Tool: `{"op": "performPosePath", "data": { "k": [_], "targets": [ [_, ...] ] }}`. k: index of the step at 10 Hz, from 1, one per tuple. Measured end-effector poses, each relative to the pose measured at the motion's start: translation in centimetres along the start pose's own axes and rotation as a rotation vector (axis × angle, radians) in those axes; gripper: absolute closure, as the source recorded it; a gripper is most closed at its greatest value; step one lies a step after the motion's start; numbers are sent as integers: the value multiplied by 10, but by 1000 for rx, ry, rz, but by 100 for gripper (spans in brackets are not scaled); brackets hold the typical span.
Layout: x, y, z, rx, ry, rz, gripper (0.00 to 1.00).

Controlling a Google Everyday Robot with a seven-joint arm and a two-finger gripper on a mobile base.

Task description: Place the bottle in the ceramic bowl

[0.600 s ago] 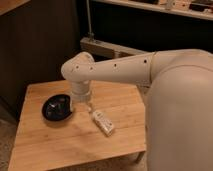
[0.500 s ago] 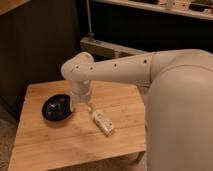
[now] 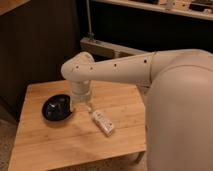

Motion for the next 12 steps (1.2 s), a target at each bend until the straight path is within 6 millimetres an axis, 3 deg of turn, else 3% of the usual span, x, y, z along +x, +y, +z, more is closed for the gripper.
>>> {"op": "performPosePath", "data": {
  "k": [9, 12],
  "targets": [
    [-1, -2, 0, -1, -11, -1, 35],
    [-32, -30, 0, -13, -89, -54, 35]
  ]
}}
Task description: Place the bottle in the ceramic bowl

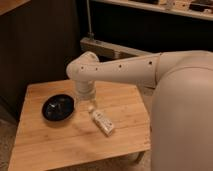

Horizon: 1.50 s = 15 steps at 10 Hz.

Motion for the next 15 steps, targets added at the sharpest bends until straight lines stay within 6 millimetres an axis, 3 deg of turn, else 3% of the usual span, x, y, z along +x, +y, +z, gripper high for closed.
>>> {"op": "performPosePath", "data": {
  "k": [3, 9, 15],
  "targets": [
    [-38, -48, 2, -15, -77, -97, 35],
    [-46, -53, 4, -33, -87, -132, 35],
    [-42, -69, 30, -58, -100, -202, 35]
  ]
}}
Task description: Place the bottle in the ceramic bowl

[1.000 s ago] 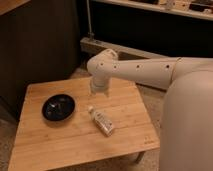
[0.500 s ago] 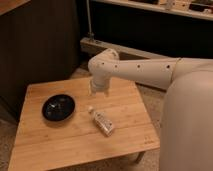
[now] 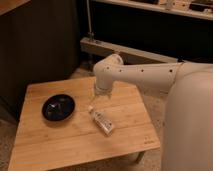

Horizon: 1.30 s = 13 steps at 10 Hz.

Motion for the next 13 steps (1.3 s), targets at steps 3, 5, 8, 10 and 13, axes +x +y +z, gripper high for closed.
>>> {"op": "performPosePath", "data": {
  "k": [3, 5, 8, 10, 13],
  "targets": [
    [19, 13, 3, -6, -13, -53, 35],
    [33, 23, 14, -14, -6, -88, 35],
    [44, 26, 37, -9, 11, -114, 35],
    [46, 25, 47, 0, 18, -119, 35],
    [48, 24, 60, 14, 32, -126, 35]
  ]
}}
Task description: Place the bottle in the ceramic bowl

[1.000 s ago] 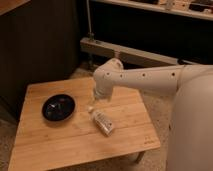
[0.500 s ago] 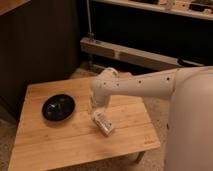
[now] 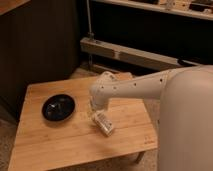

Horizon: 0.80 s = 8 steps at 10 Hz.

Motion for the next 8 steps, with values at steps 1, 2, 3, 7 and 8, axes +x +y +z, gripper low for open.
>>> {"op": "performPosePath", "data": {
  "k": [1, 2, 3, 7, 8],
  "targets": [
    [1, -1, 5, -1, 3, -1, 35],
    [1, 0, 9, -5, 5, -12, 35],
    [2, 2, 12, -9, 7, -20, 35],
    [4, 3, 31, -13, 30, -50, 35],
    [4, 4, 36, -12, 40, -57, 35]
  ]
}}
